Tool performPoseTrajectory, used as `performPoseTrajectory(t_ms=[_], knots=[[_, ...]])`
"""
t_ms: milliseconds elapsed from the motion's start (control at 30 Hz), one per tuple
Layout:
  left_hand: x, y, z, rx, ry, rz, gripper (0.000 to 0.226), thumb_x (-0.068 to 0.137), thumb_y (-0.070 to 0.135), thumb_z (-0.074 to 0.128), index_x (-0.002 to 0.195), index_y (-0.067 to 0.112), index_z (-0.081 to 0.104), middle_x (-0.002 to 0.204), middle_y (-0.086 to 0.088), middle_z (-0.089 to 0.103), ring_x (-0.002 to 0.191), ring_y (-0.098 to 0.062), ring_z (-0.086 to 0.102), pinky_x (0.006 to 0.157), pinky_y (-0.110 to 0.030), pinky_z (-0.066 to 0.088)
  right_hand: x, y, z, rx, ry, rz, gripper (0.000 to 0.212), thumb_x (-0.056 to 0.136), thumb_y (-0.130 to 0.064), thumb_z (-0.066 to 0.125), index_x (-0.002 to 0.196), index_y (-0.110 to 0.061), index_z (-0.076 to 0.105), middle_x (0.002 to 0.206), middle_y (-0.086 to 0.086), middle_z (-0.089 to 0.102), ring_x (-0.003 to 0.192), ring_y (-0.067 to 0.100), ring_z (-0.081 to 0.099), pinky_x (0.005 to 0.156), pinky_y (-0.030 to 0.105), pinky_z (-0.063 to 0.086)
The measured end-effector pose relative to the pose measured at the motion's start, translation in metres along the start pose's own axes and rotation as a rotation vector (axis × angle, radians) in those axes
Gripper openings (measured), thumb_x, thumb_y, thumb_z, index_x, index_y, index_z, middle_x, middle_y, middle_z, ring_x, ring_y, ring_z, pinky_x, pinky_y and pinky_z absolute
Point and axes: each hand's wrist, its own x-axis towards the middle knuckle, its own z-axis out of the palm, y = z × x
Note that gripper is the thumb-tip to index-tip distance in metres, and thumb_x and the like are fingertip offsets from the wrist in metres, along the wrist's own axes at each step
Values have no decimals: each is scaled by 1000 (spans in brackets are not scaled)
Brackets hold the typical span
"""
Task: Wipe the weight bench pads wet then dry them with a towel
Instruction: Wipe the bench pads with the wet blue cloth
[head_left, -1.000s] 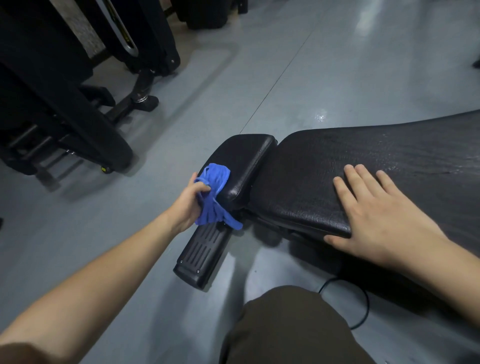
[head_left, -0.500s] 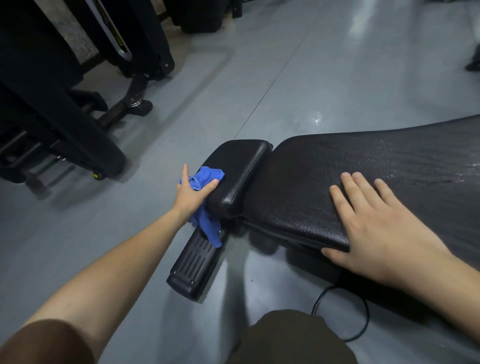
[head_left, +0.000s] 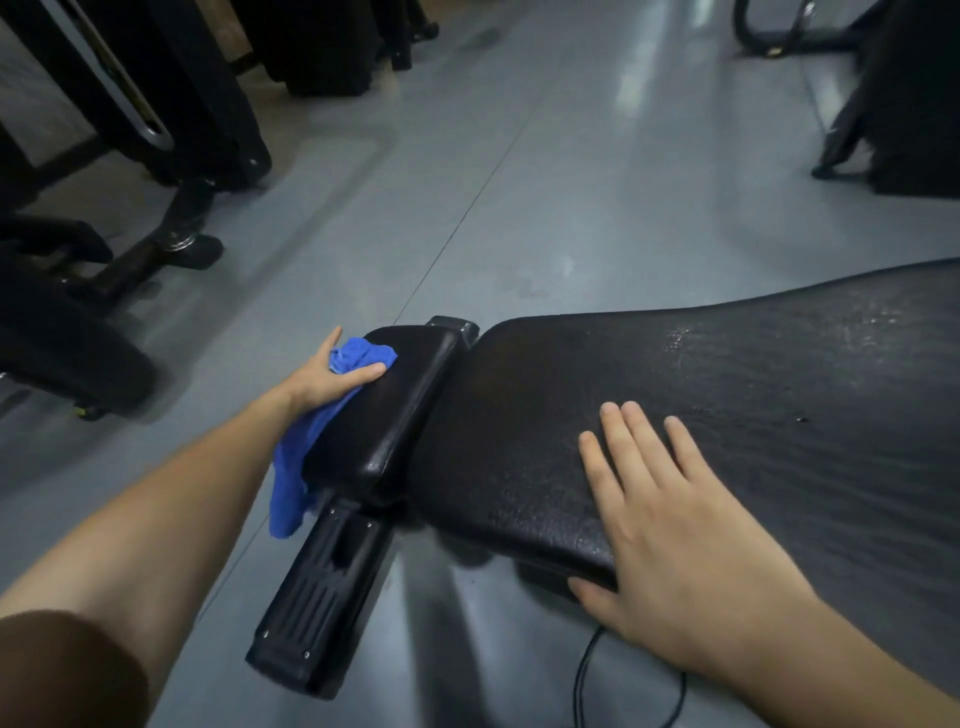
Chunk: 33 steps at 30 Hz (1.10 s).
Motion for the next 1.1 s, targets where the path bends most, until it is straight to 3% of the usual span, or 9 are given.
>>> performPoseTrajectory(t_ms=[67, 200, 300, 400, 533, 633, 733, 900, 1100], knots=[[16, 7, 1, 9, -11, -7, 127, 61, 72, 82, 161, 33, 13, 165, 2, 25, 149, -20, 31, 123, -38, 21, 1, 0, 2, 14, -4, 4, 107, 75, -68, 50, 146, 10, 36, 154, 38, 26, 146, 50, 24, 112, 67, 26], [37, 26, 12, 2, 14, 81, 97, 84, 46, 76, 160, 27, 19, 165, 3, 25, 150, -16, 29, 121, -32, 20, 3, -1, 3, 27, -11, -3, 107, 74, -68, 51, 147, 9, 36, 155, 37, 25, 147, 49, 23, 113, 67, 24], [43, 40, 16, 30, -17, 134, 98, 80, 54, 78, 159, 30, 24, 164, 2, 28, 149, -16, 30, 122, -34, 21, 5, 0, 4, 31, -9, -20, 109, 75, -73, 52, 146, 9, 37, 155, 36, 26, 147, 47, 23, 112, 67, 24], [44, 51, 19, 59, -43, 170, 101, 73, 65, 78, 156, 36, 29, 162, 2, 32, 148, -15, 32, 123, -35, 22, 12, 2, 3, 43, -15, -45, 112, 79, -82, 38, 148, 6, 35, 157, 32, 24, 149, 43, 21, 114, 63, 22], [43, 66, 29, 119, -64, 227, 82, 85, 55, 71, 154, 39, 31, 161, 4, 33, 149, -16, 30, 116, -30, 21, 23, 3, -4, 58, -74, -58, 116, 81, -88, 18, 154, 1, 24, 163, 27, 13, 153, 39, 8, 120, 59, 17], [37, 79, 36, 180, -85, 265, 76, 88, 53, 69, 153, 40, 34, 157, 7, 38, 147, -14, 33, 111, -25, 20, 26, 2, -9, 84, -109, -38, 112, 82, -86, 6, 158, -4, 8, 165, 23, -4, 154, 35, -8, 123, 55, 5], [26, 89, 42, 256, -127, 315, 76, 85, 53, 74, 151, 39, 39, 149, 12, 43, 140, -9, 37, 111, -23, 21, 28, 1, -12, 98, -126, -37, 110, 79, -83, -3, 159, -7, 0, 165, 21, -12, 153, 33, -15, 124, 53, -1], [15, 98, 39, 430, -189, 353, 77, 77, 54, 80, 146, 44, 45, 152, 5, 45, 143, -18, 39, 109, -24, 22, 30, 1, -11, 115, -123, -22, 107, 83, -83, 3, 159, -8, 2, 166, 20, -9, 153, 32, -13, 124, 52, -1], [-5, 105, 43, 476, -208, 383, 93, 63, 45, 69, 149, 50, 35, 152, -1, 45, 142, -19, 39, 120, -35, 25, 31, 2, -12, 92, -160, -18, 104, 87, -83, 8, 159, -9, -4, 166, 18, -14, 153, 30, -17, 124, 51, -3]])
